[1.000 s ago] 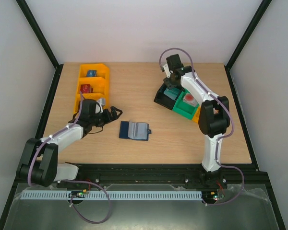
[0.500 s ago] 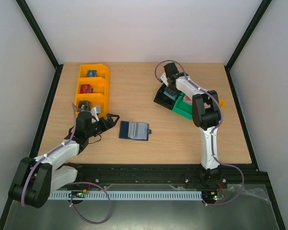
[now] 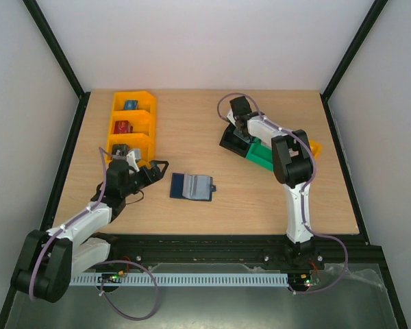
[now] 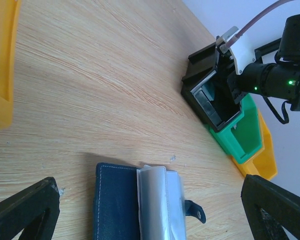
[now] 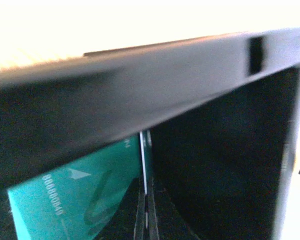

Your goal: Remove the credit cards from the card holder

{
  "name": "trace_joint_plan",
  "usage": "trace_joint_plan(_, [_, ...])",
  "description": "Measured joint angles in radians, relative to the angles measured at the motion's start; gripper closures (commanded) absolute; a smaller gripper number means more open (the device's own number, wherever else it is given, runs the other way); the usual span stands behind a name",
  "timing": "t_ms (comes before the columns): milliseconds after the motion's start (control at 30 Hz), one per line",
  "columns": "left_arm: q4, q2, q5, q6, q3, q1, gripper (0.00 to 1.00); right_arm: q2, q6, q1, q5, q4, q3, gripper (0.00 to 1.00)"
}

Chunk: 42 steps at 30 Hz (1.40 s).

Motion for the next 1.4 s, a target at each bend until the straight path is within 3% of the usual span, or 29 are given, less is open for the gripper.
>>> trace_joint_plan(600, [0.005, -0.021, -0.01, 0.015, -0.011, 0.0, 0.01, -0.169, -0.002, 0.055, 0.058, 0.013, -0.034, 0.98])
trace_joint_plan(867, [0.007, -0.025, -0.014, 0.019, -0.011, 0.0, 0.01, -0.148, 0.007, 0.058, 0.002, -0.061, -0.049, 0.98])
trace_joint_plan(1300, [0.007, -0.025, -0.014, 0.026, -0.013, 0.0, 0.01, -0.065, 0.001, 0.058, 0.053, -0.082, -0.023, 0.98])
trace_joint_plan(1400, [0.007, -0.025, -0.014, 0.029, -0.013, 0.0, 0.01, -0.065, -0.003, 0.058, 0.053, -0.082, -0.023, 0.94])
